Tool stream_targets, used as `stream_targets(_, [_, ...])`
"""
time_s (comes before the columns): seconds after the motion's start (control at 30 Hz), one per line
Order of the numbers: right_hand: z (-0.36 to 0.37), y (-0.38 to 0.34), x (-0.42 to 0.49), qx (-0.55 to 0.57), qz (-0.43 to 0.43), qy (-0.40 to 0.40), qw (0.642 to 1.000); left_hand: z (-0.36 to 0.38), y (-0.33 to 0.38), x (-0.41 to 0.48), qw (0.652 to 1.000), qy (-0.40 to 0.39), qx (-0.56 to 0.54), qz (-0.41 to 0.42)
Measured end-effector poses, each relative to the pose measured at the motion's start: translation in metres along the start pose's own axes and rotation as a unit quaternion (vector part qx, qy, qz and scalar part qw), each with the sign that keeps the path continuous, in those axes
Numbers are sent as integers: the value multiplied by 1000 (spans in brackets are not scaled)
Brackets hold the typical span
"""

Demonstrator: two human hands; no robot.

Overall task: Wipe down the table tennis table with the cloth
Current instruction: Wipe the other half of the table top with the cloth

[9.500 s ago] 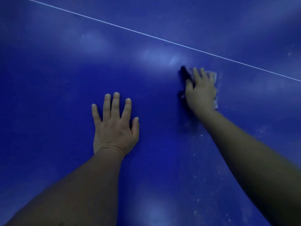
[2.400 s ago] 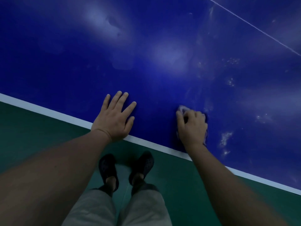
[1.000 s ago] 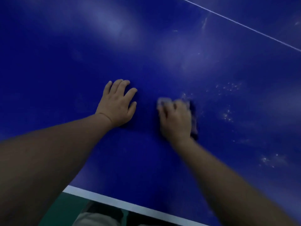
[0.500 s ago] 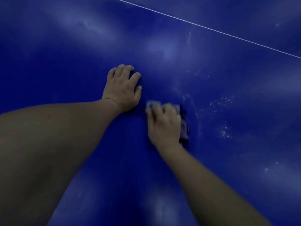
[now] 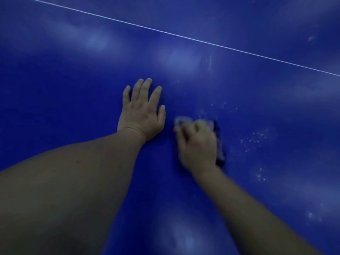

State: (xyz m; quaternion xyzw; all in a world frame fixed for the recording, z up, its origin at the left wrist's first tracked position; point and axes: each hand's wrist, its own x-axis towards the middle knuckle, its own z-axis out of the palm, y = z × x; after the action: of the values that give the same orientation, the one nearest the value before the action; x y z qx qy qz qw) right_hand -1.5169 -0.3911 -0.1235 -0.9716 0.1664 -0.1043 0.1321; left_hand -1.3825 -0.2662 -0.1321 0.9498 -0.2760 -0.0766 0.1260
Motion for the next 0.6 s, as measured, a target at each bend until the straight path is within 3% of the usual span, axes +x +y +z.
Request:
stream_targets(0.1, [4, 22, 105, -18, 81, 32, 996, 1, 0, 2, 1000, -10, 5, 0])
stream_targets(0.2, [8, 18, 123, -27, 110, 24, 993, 1, -1, 2, 1000, -6, 1, -6])
stream_targets(0.37, [6, -21, 48, 5, 65, 21, 998, 0, -1, 2, 1000, -6, -16, -13])
stream_targets(0.5, [17, -18, 114, -7, -21, 3, 1000, -4, 2, 2, 1000, -7, -11, -17])
stream_targets(0.6, [21, -11, 185, -20, -4, -20, 1000, -6, 2, 1, 1000, -7, -10, -21])
